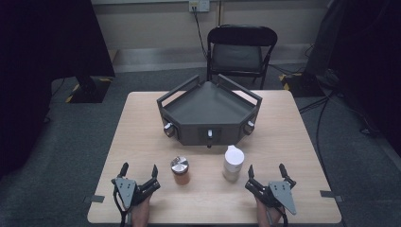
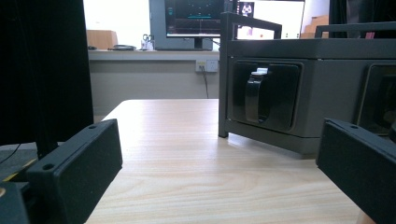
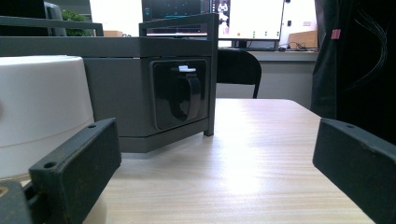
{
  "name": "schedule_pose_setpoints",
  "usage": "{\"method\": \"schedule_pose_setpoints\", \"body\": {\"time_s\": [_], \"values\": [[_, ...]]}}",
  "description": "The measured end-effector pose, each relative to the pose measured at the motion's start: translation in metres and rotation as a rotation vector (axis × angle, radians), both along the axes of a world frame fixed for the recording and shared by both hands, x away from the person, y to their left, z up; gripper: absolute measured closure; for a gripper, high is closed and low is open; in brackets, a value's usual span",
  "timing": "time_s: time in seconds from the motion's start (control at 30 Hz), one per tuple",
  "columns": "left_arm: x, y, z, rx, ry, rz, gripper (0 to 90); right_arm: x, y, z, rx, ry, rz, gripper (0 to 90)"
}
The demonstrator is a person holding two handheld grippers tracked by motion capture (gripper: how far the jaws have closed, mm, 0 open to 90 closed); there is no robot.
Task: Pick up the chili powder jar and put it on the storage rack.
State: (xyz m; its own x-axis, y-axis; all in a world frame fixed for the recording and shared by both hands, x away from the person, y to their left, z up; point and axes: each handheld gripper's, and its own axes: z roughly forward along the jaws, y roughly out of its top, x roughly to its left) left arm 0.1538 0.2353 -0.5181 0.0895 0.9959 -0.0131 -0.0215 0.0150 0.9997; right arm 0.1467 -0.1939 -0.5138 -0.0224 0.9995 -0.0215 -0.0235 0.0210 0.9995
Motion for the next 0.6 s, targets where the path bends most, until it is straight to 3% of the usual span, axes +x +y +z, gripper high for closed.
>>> {"method": "schedule_pose_setpoints", "body": {"time_s": [0.6], "values": [[0.0, -0.0002, -0.0001, 0.002, -0.001, -0.001, 0.0, -0.0006, -0.0017, -0.0011, 0.007, -0.006, 0.007, 0.0]]}}
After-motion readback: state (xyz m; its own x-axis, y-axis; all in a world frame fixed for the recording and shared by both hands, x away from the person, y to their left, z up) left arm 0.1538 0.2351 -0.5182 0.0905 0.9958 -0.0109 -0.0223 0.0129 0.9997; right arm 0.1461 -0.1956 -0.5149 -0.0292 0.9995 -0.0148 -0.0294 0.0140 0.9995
